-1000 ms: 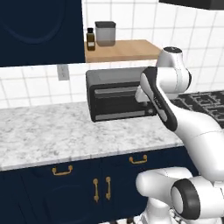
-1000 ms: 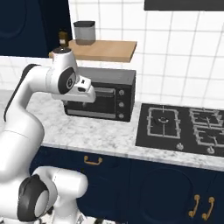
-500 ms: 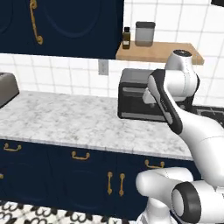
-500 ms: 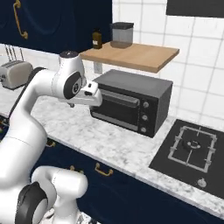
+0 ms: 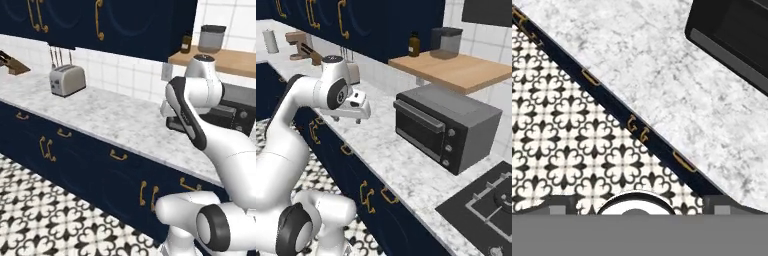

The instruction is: Take a straw from the drawer in front and place it inside the glass cup on the dining counter.

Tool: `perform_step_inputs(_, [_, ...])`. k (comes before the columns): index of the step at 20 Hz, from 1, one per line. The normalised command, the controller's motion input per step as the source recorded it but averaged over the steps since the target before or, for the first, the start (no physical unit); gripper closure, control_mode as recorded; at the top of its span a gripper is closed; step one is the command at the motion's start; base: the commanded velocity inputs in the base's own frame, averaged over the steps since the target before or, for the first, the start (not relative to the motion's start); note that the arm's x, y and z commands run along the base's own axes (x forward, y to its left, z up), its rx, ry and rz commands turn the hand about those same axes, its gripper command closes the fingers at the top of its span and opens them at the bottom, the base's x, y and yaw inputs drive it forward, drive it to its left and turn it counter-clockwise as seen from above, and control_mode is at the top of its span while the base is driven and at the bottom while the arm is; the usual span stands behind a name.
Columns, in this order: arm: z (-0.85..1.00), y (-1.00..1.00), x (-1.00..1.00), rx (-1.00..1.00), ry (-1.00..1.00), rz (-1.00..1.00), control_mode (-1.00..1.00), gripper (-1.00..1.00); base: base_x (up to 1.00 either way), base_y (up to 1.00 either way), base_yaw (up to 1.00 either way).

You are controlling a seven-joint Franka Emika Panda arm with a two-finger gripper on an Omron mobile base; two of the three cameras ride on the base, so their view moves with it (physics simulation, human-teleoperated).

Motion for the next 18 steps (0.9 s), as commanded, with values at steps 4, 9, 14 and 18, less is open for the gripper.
perform_step_inputs(4, [0.00,0.00,0.00,0.00,0.00,0.00,1.00,-1.00,-0.71,-0.66,0.37])
perform_step_inputs(9, [0.00,0.00,0.00,0.00,0.00,0.00,1.00,-1.00,-0.66,-0.44,0.33])
perform_step_inputs(14, [0.00,0.00,0.00,0.00,0.00,0.00,1.00,-1.00,-0.31,-0.40,0.36])
perform_step_inputs(18, [0.00,0.00,0.00,0.00,0.00,0.00,1.00,-1.00,-0.10,-0.51,0.38])
